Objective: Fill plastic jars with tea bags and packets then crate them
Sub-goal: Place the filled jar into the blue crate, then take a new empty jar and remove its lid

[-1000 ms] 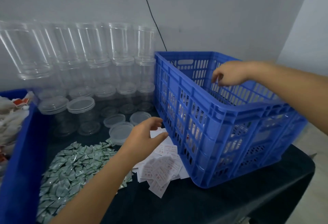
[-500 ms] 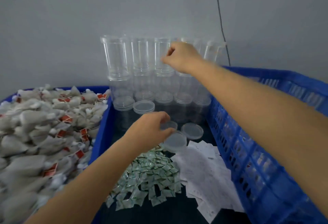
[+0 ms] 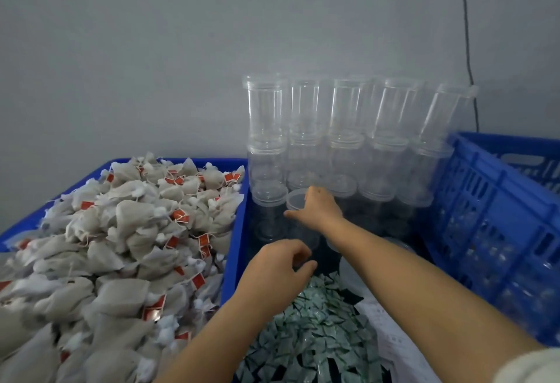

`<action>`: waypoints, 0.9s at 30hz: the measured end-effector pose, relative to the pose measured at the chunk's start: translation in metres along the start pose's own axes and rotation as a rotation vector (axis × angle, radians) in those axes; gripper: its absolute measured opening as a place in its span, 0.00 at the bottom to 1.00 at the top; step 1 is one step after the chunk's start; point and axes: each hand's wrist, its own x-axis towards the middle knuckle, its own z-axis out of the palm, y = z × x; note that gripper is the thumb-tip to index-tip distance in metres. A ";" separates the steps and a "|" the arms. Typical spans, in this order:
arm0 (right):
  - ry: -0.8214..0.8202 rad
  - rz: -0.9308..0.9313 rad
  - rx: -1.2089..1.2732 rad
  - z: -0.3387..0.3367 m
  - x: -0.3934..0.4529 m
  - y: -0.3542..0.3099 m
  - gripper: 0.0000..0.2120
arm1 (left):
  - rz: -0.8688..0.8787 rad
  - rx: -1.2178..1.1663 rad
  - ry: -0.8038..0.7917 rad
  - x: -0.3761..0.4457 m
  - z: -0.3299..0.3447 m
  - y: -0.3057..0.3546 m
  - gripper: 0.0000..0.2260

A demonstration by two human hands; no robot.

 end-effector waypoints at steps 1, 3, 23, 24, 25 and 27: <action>0.013 0.004 0.001 0.001 0.003 0.000 0.40 | -0.003 0.001 -0.004 0.000 0.001 -0.001 0.09; 0.033 0.010 0.001 0.002 0.007 0.001 0.38 | -0.003 0.009 -0.001 0.000 0.002 -0.002 0.09; -0.437 0.583 1.670 -0.029 -0.158 0.059 0.24 | 0.522 0.903 0.244 -0.015 0.012 0.023 0.34; -0.501 0.602 1.718 -0.026 -0.162 0.061 0.24 | 0.582 0.960 0.254 -0.017 0.014 0.024 0.32; -0.531 0.619 1.721 -0.023 -0.166 0.064 0.24 | 0.641 1.001 0.275 -0.018 0.016 0.025 0.28; -0.527 0.643 1.648 -0.016 -0.169 0.067 0.22 | 0.766 1.064 0.311 -0.018 0.021 0.024 0.18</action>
